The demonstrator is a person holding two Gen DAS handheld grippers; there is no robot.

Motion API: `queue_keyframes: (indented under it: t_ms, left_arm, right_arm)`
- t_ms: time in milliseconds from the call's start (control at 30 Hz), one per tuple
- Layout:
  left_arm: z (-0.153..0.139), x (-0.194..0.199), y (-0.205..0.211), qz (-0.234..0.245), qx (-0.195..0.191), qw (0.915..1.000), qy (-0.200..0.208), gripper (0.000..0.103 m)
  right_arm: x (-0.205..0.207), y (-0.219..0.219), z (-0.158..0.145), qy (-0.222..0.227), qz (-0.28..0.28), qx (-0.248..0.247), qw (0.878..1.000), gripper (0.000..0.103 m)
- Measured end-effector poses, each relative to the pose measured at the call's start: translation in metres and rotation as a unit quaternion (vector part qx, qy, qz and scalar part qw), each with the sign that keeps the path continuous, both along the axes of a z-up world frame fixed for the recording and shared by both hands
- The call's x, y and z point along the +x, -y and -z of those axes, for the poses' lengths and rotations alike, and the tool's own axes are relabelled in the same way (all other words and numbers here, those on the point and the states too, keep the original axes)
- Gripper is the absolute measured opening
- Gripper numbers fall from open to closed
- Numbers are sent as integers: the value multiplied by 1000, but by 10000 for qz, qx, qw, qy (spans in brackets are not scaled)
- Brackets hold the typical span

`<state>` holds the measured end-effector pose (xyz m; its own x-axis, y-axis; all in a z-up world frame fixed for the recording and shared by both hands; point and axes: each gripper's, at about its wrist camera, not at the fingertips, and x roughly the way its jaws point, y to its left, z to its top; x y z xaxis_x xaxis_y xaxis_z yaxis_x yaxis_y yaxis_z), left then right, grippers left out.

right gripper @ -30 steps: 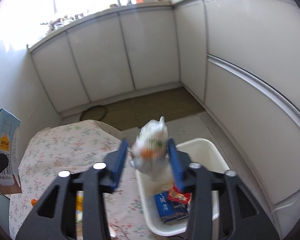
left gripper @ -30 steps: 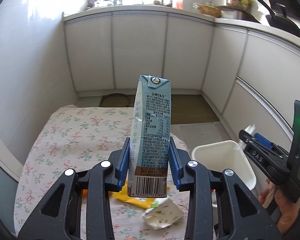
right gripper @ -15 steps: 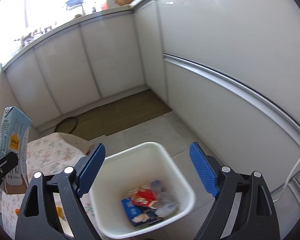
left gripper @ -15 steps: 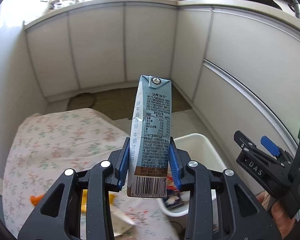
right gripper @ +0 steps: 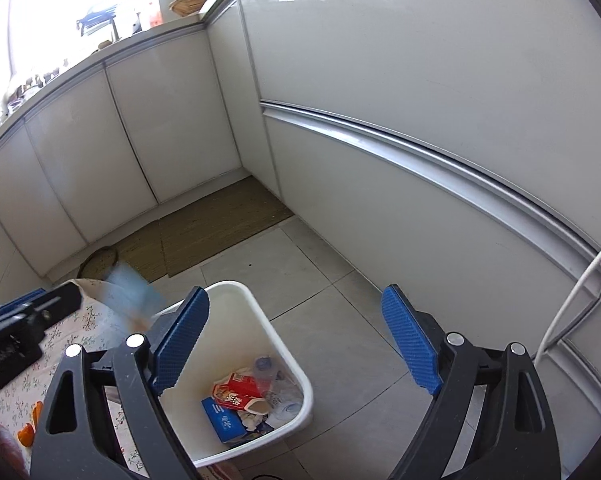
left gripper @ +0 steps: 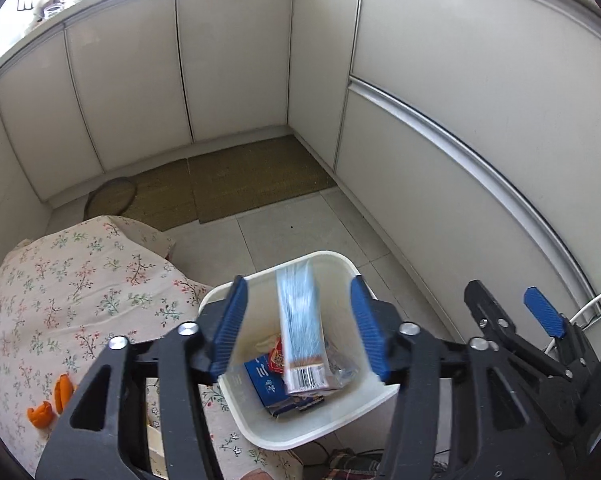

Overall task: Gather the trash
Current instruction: 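Drop the milk carton into the bin with the left tool, then move the left tool to the table and grasp an orange peel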

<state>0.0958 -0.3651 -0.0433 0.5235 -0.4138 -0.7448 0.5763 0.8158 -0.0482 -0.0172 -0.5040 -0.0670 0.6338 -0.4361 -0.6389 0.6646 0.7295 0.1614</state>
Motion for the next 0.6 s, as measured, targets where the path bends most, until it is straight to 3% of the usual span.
queue_keyframes:
  t_ms: [233, 600]
  left_arm:
    - [4, -2, -8, -127, 154, 9998, 94, 67]
    - [11, 9, -62, -762, 365, 9964, 32, 81]
  right_arm:
    - [0, -5, -2, 34, -40, 29, 10000, 89]
    - [21, -44, -5, 12, -354, 76, 9993, 94]
